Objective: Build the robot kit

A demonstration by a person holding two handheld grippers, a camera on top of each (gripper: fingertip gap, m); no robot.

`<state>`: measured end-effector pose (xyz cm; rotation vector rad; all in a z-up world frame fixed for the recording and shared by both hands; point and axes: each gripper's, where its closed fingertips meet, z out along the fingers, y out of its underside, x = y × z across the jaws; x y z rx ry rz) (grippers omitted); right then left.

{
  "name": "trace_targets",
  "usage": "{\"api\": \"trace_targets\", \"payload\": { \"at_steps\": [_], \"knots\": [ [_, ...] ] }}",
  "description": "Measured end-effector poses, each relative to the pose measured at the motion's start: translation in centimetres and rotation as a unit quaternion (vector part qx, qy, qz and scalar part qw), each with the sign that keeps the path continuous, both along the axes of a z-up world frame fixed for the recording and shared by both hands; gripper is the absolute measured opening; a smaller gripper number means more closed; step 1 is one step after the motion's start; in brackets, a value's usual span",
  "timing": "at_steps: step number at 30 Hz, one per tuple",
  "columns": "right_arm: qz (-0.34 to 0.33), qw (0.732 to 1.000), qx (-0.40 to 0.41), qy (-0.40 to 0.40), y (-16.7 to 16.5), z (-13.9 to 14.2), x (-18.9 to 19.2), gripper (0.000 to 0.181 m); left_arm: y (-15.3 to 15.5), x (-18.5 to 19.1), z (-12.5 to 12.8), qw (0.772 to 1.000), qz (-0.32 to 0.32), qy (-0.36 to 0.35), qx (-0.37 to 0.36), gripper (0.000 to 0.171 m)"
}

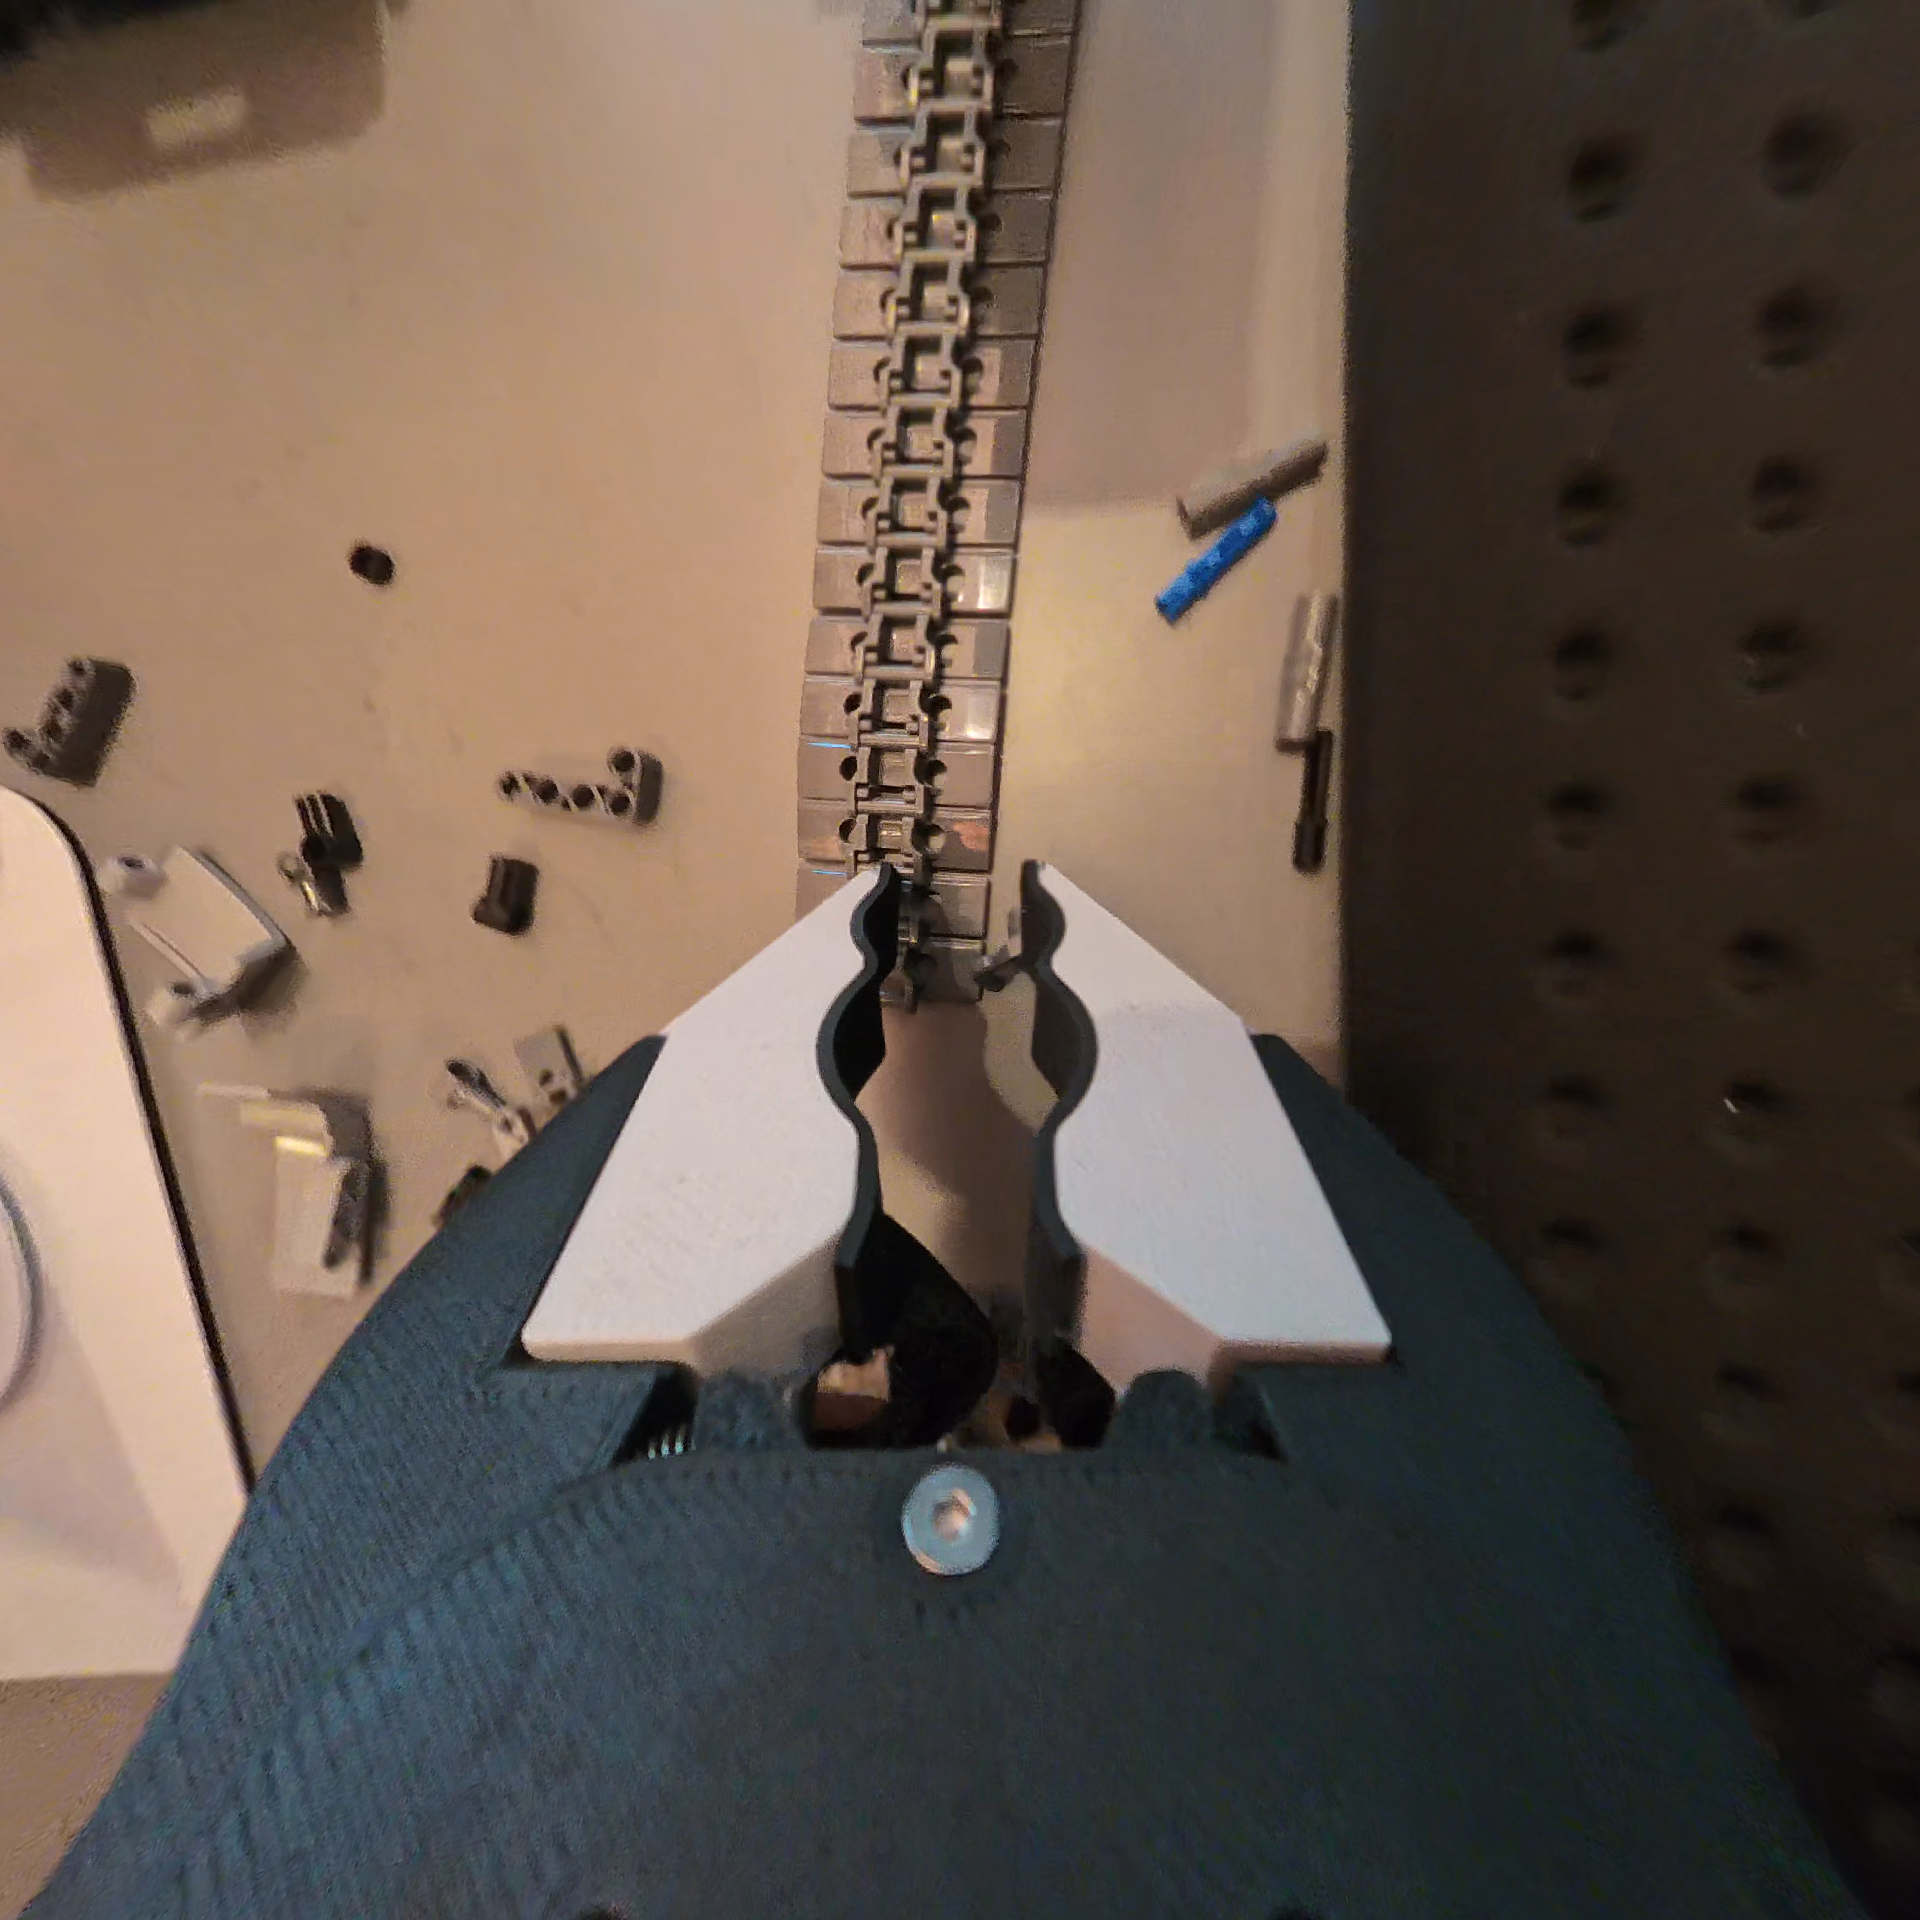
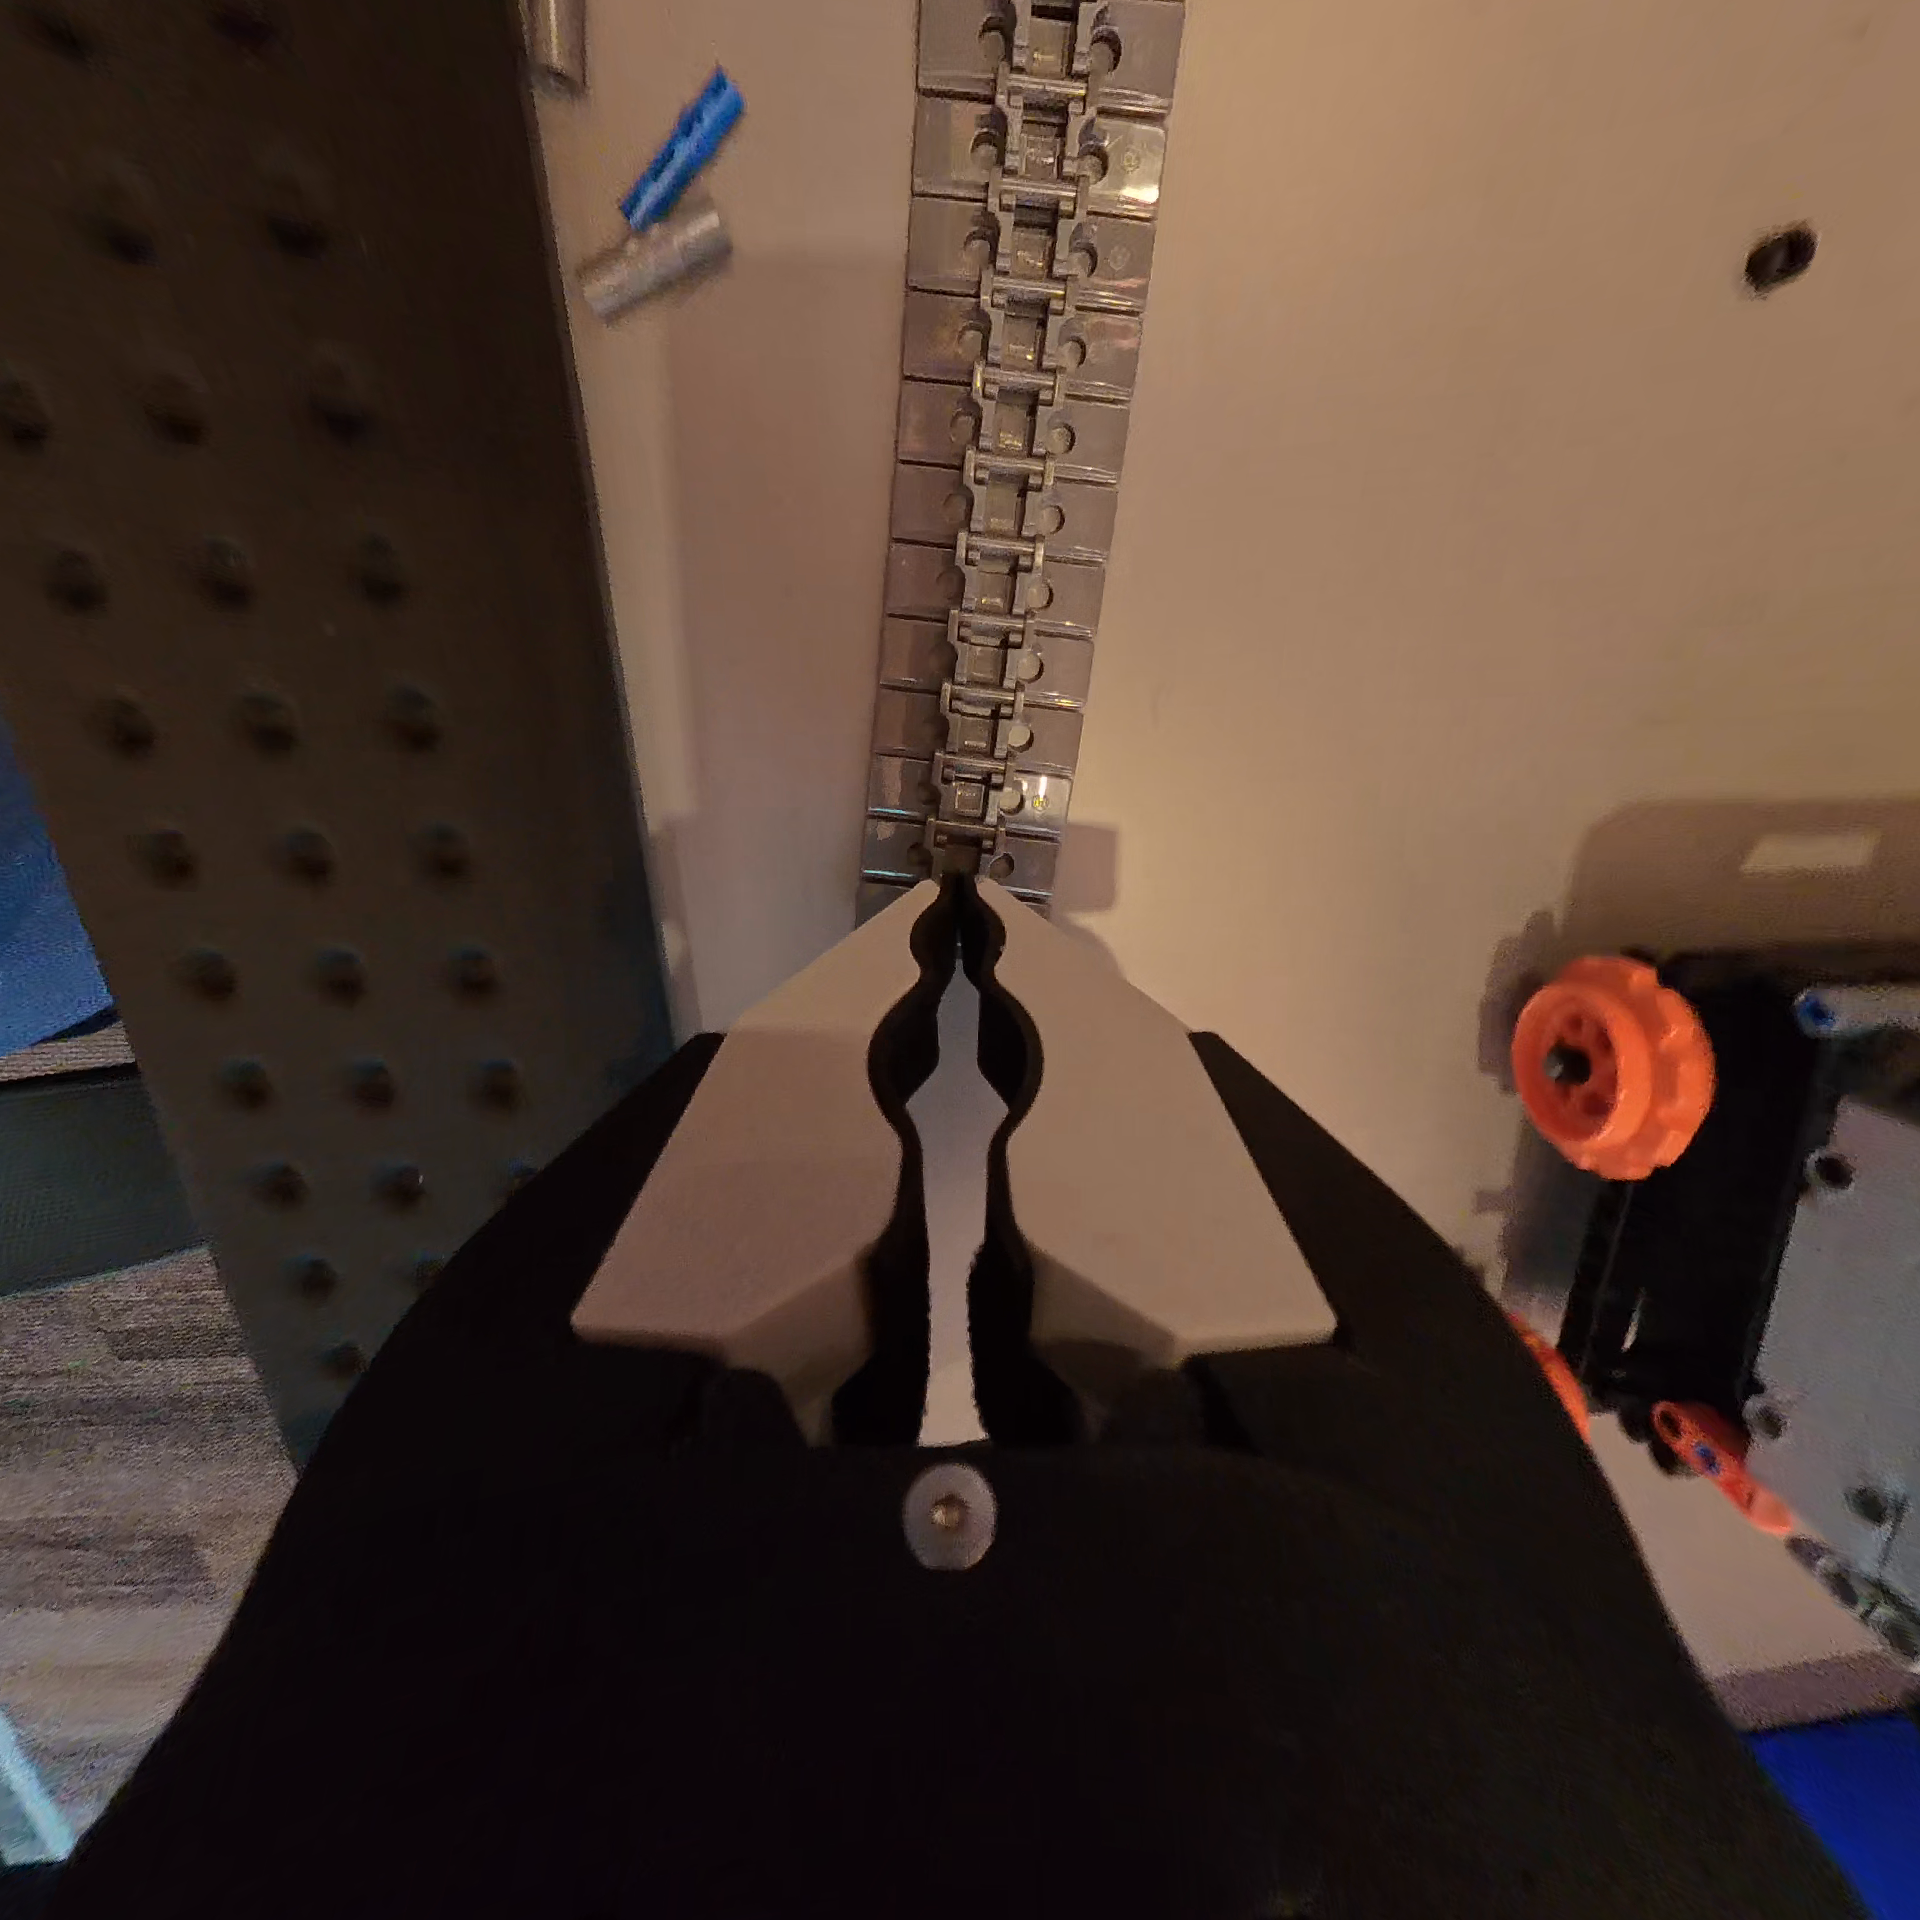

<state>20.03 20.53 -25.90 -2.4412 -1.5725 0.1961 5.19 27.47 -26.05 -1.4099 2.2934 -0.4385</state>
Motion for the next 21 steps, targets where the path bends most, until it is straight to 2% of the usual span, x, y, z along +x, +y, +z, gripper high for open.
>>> {"api": "trace_targets", "payload": {
  "at_steps": [6, 10, 12, 14, 18, 21],
  "knots": [
    [0.039, 0.999, 0.021, 0.009, 1.9, 0.4, -2.6, 0.0, 1.8, -3.7, 0.1, 0.998, 0.049, 0.025, -0.01, 0.02],
    [0.035, 0.993, 0.084, 0.076, 4.9, 4.4, -4.2, 0.001, 2.6, -4.2, 2.1, 0.997, 0.068, -0.023, -0.021, 0.021],
    [0.024, 0.985, 0.135, 0.109, 7.4, 6.3, -6.1, 0.003, 4.2, -4.5, 2.8, 0.995, 0.093, -0.038, 0.004, 0.02],
    [0.032, 0.978, 0.154, 0.134, 9.2, 6.8, -8.5, 0.007, 5.2, -4.9, 2.9, 0.993, 0.11, -0.041, 0.012, 0.019],
    [0.073, 0.976, 0.156, 0.136, 12.6, 4.8, -12.5, 0.005, 7.0, -4.7, 2.6, 0.989, 0.136, -0.049, 0.042, 0.019],
    [0.086, 0.977, 0.147, 0.131, 14.9, 2.7, -13.9, 0.004, 7.5, -3.9, 2.6, 0.987, 0.138, -0.066, 0.043, 0.019]
  ]
}}
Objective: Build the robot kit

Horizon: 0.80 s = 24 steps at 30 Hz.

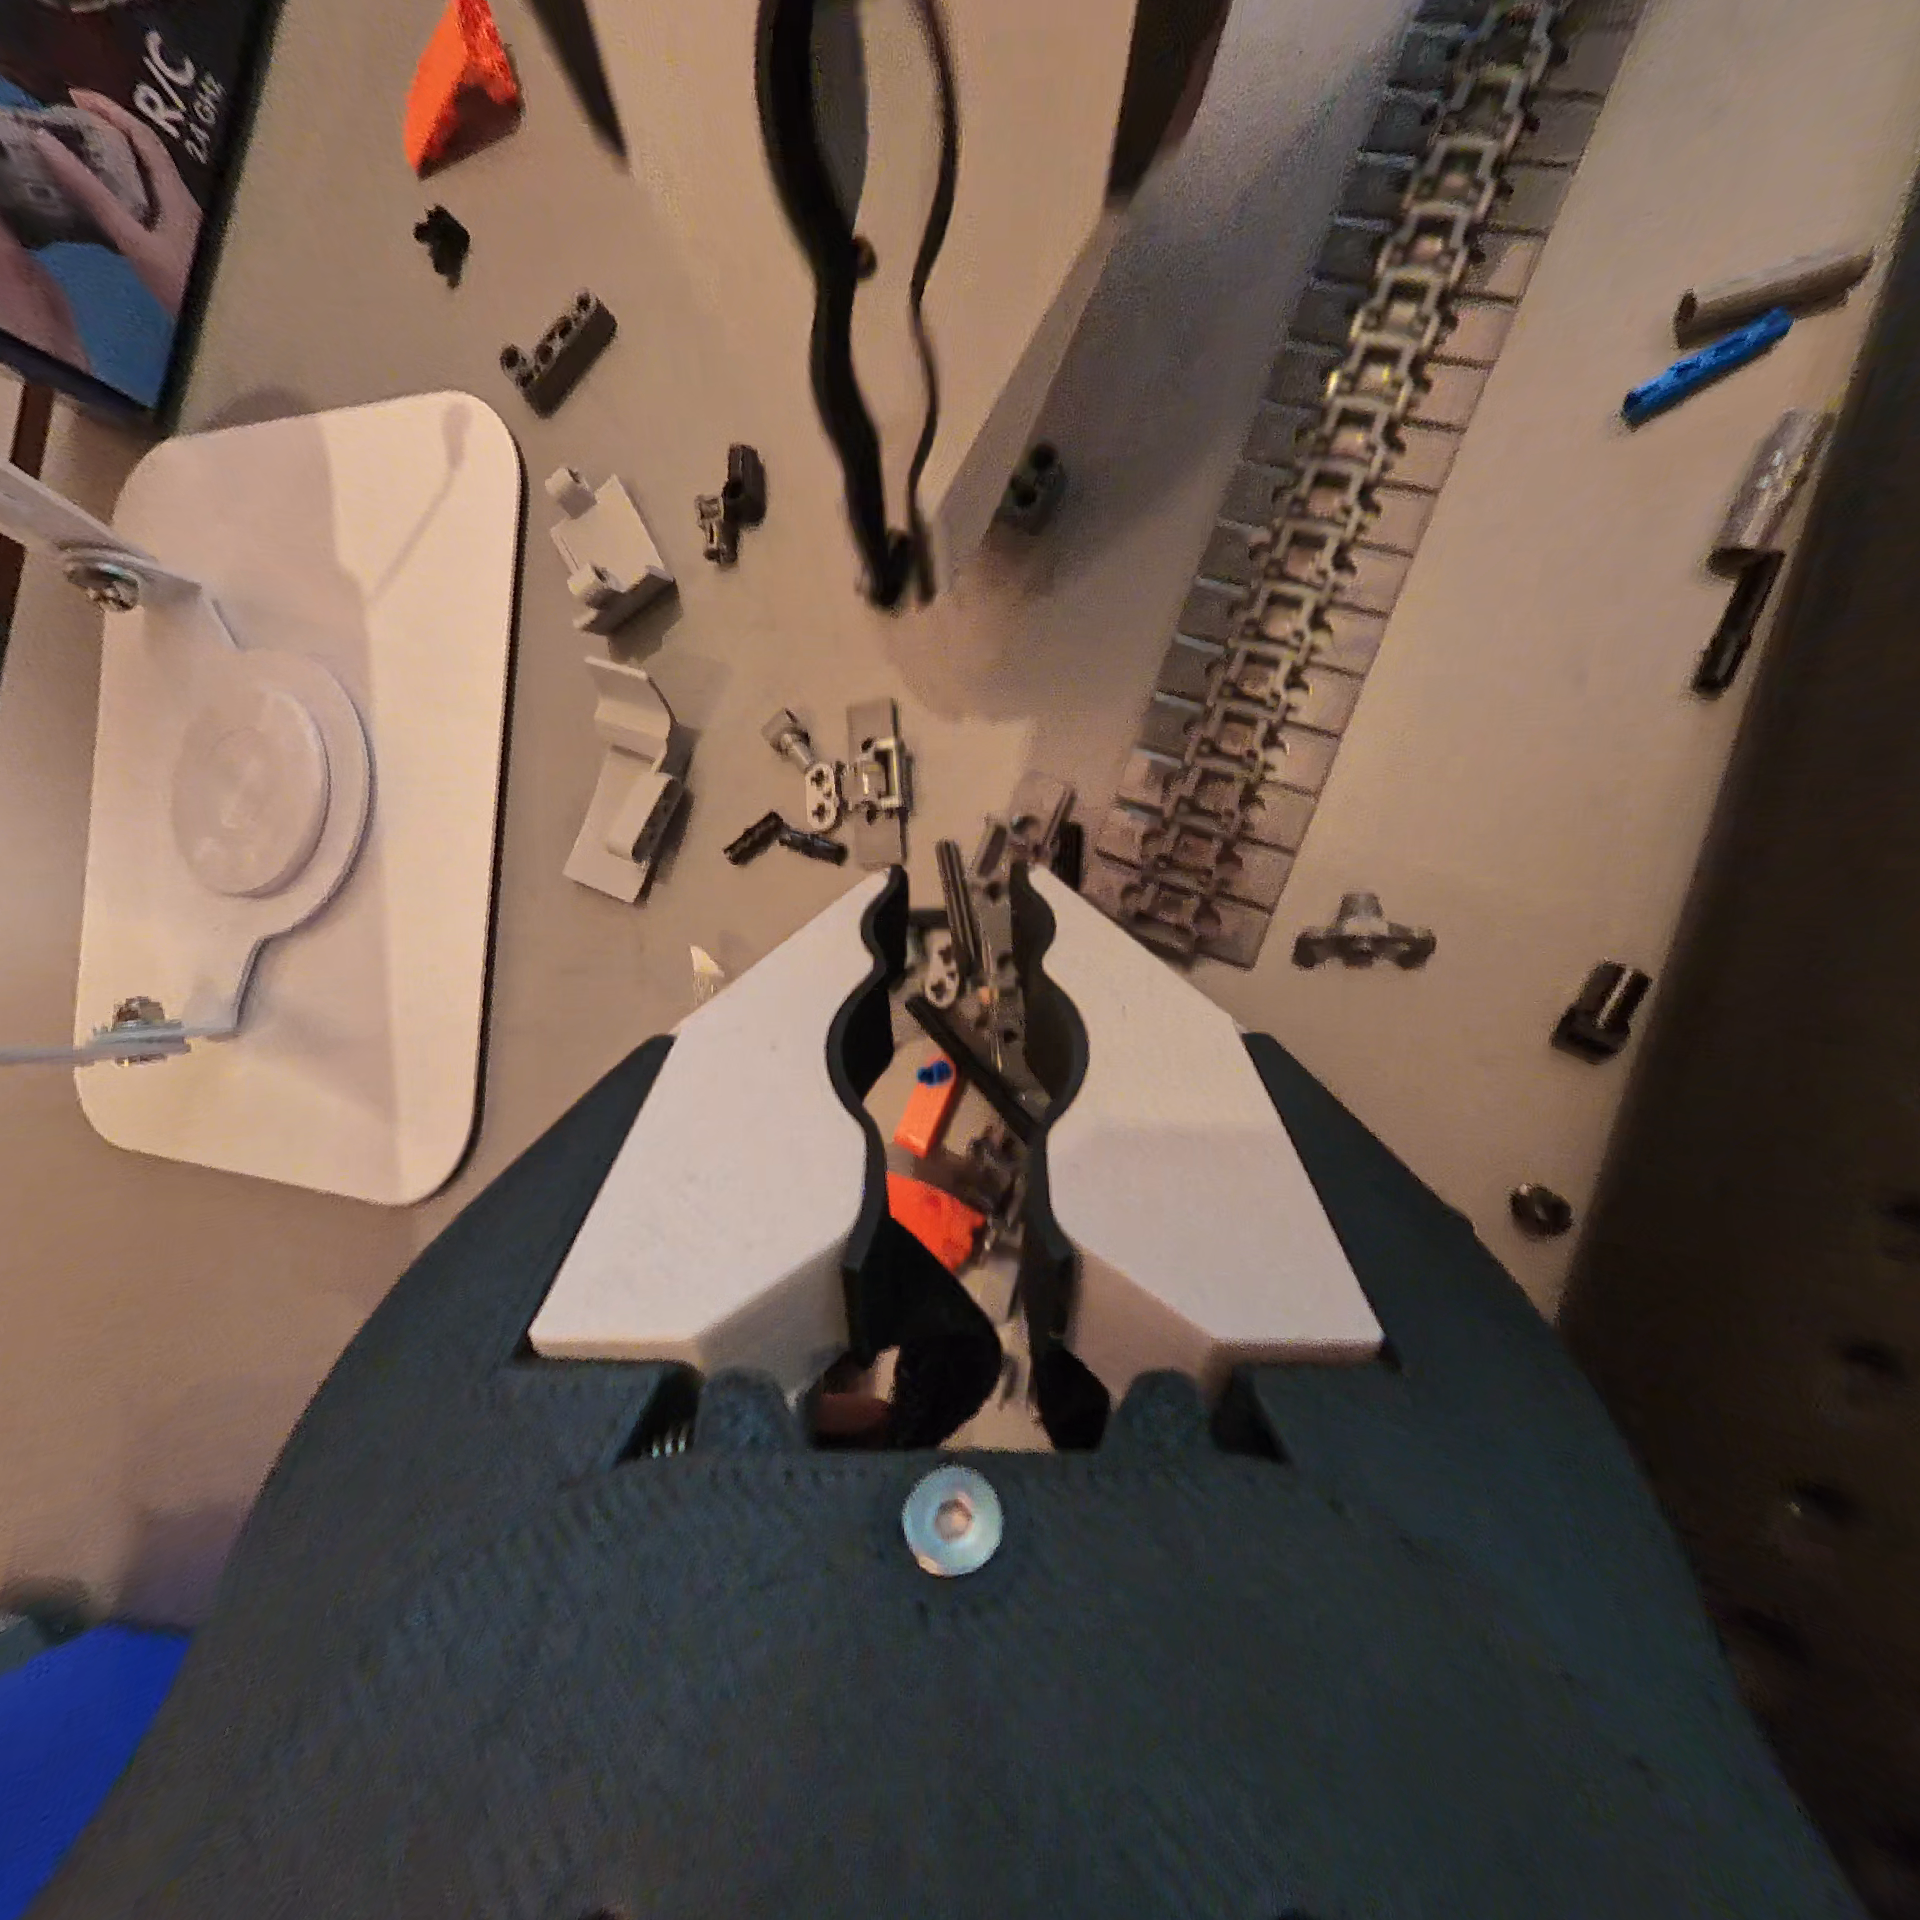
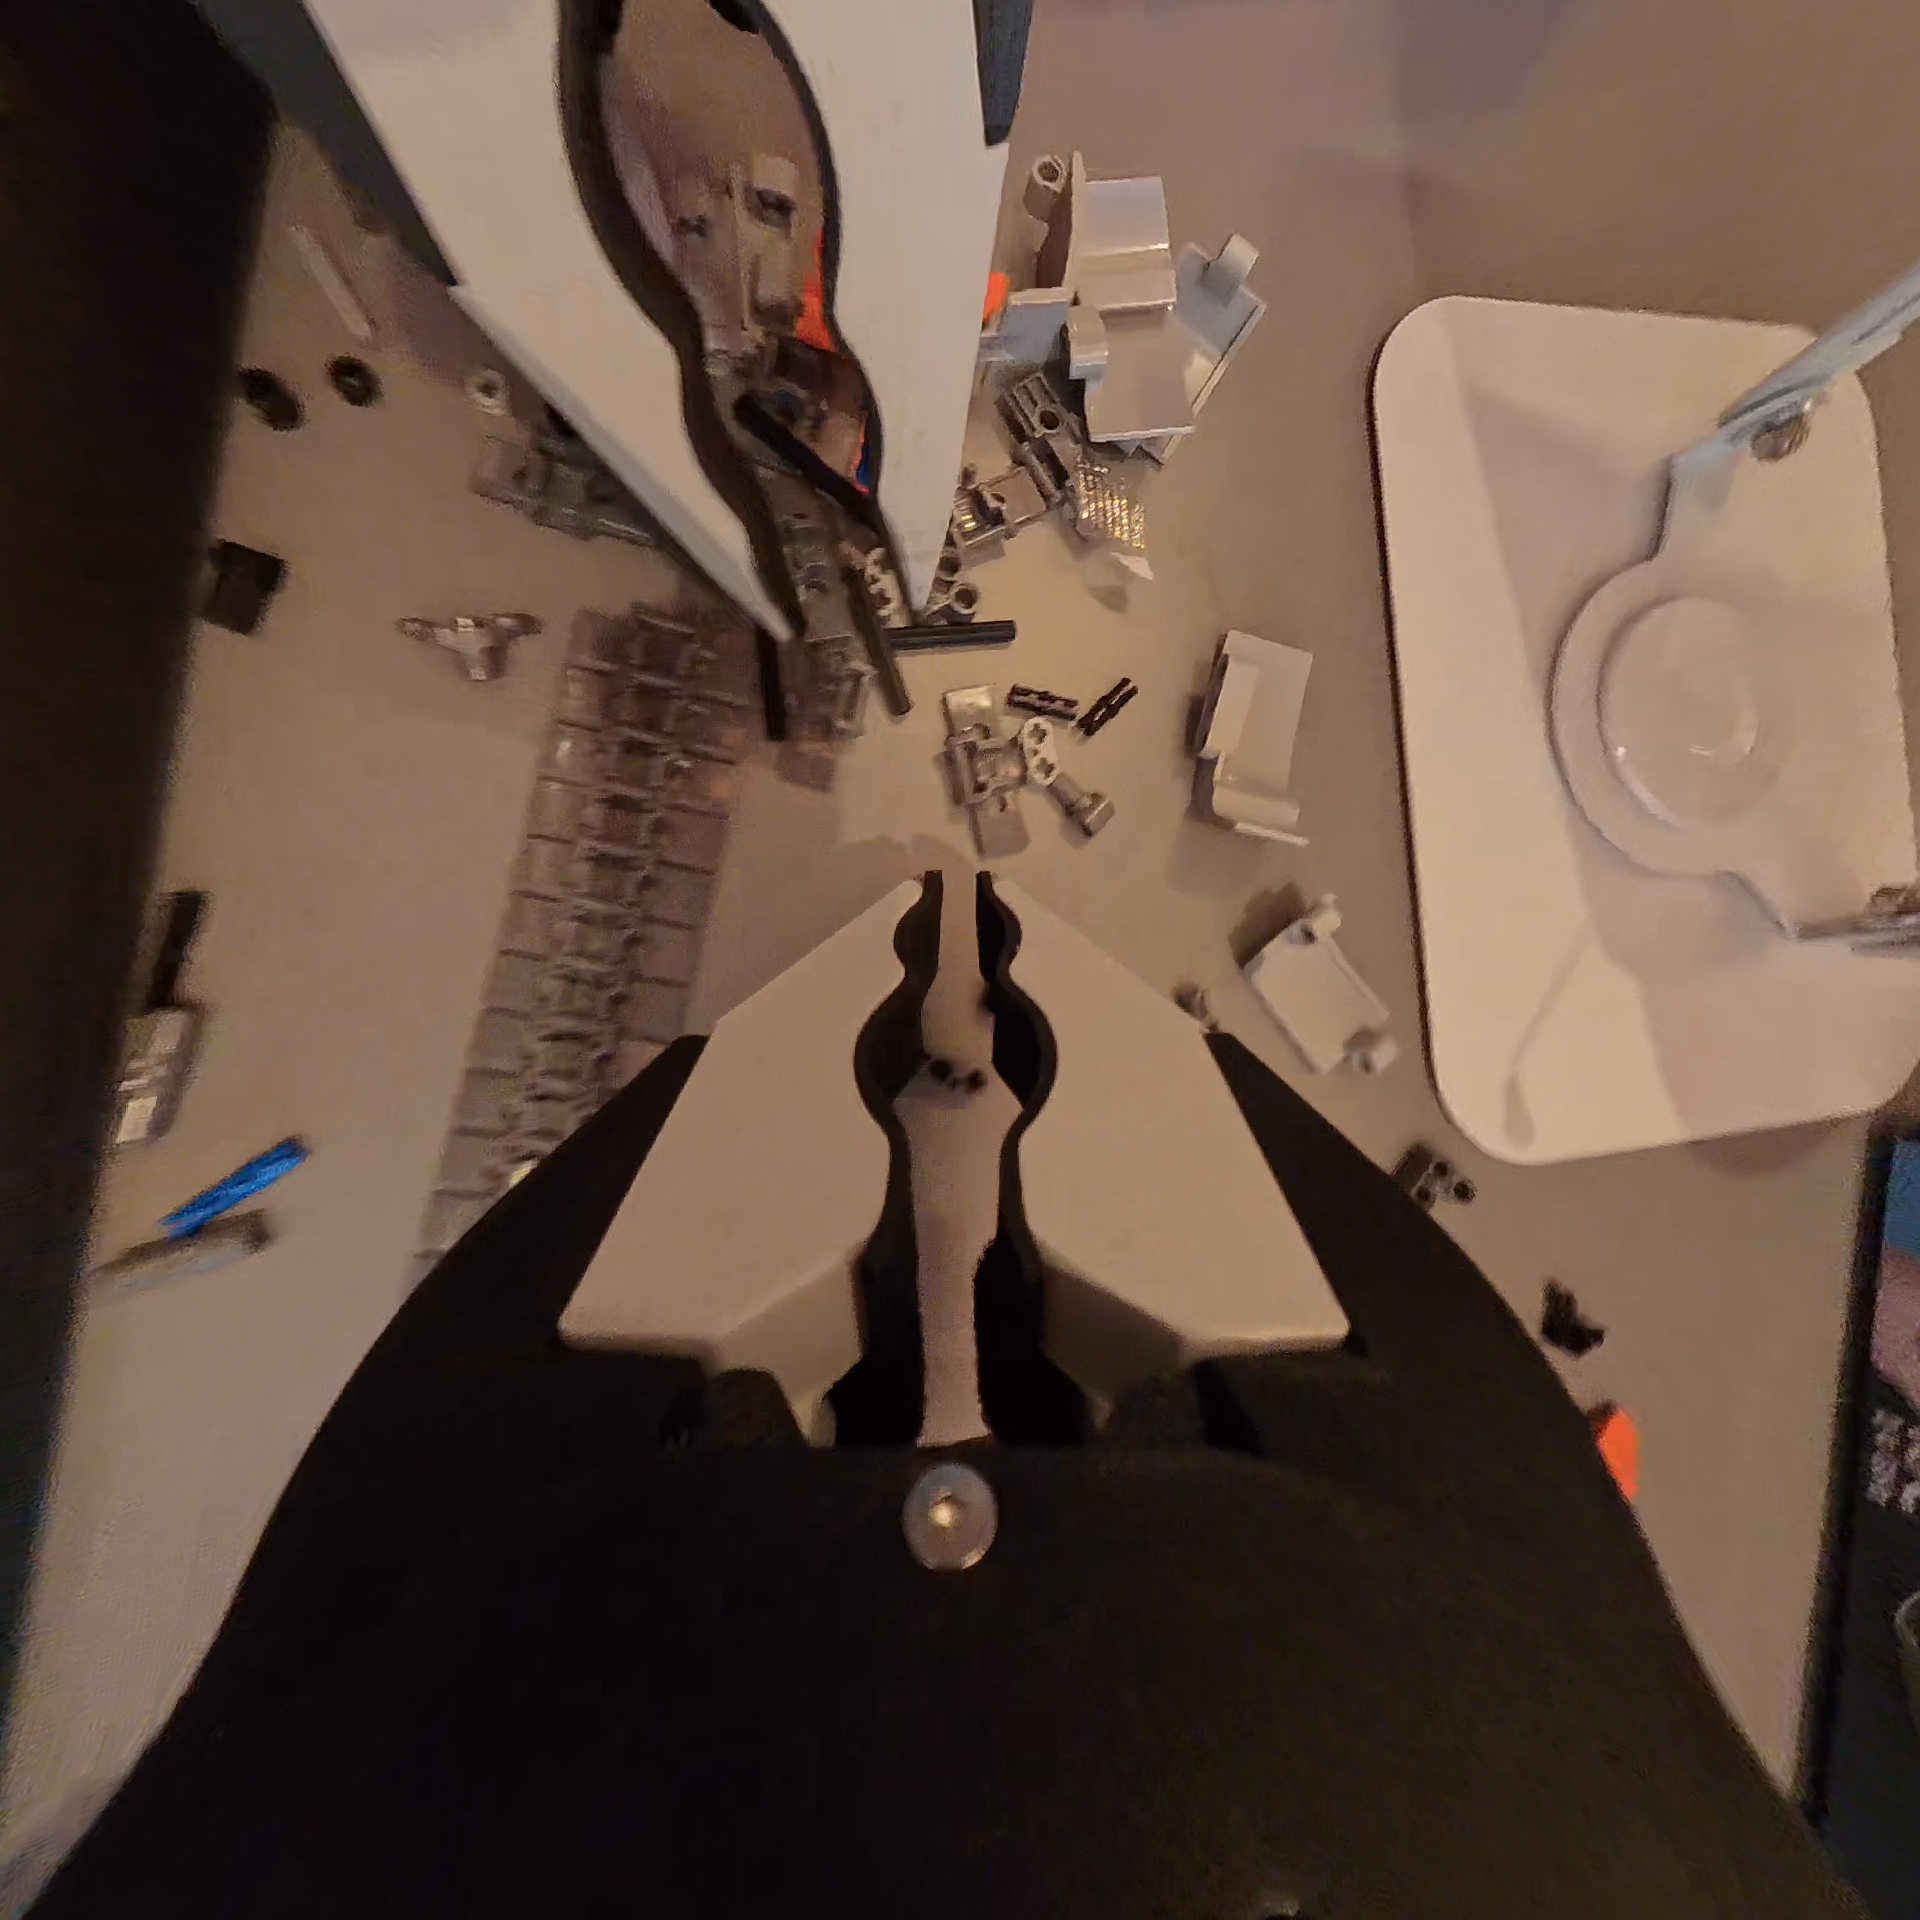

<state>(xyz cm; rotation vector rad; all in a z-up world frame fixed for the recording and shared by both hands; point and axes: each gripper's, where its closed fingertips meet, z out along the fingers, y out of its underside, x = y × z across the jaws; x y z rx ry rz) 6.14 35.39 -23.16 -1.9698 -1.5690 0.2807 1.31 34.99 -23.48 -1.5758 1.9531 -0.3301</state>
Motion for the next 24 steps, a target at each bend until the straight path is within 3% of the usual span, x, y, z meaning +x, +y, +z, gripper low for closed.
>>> {"api": "trace_targets", "payload": {
  "at_steps": [6, 13, 24],
  "knots": [
    [0.023, 0.999, -0.012, 0.018, 1.9, -1.9, -1.5, 0.006, 0.0, 1.4, -2.0, 1.0, -0.004, 0.028, -0.008, 0.021],
    [0.025, 0.999, -0.034, 0.013, 2.2, -2.8, -1.5, 0.0, 0.4, 1.8, -2.1, 1.0, 0.007, 0.022, -0.013, 0.023],
    [0.069, 0.992, -0.105, 0.014, -3.0, -2.3, -2.0, 0.002, 0.4, 2.0, -2.2, 1.0, 0.01, 0.023, -0.013, 0.02]
  ]
}}
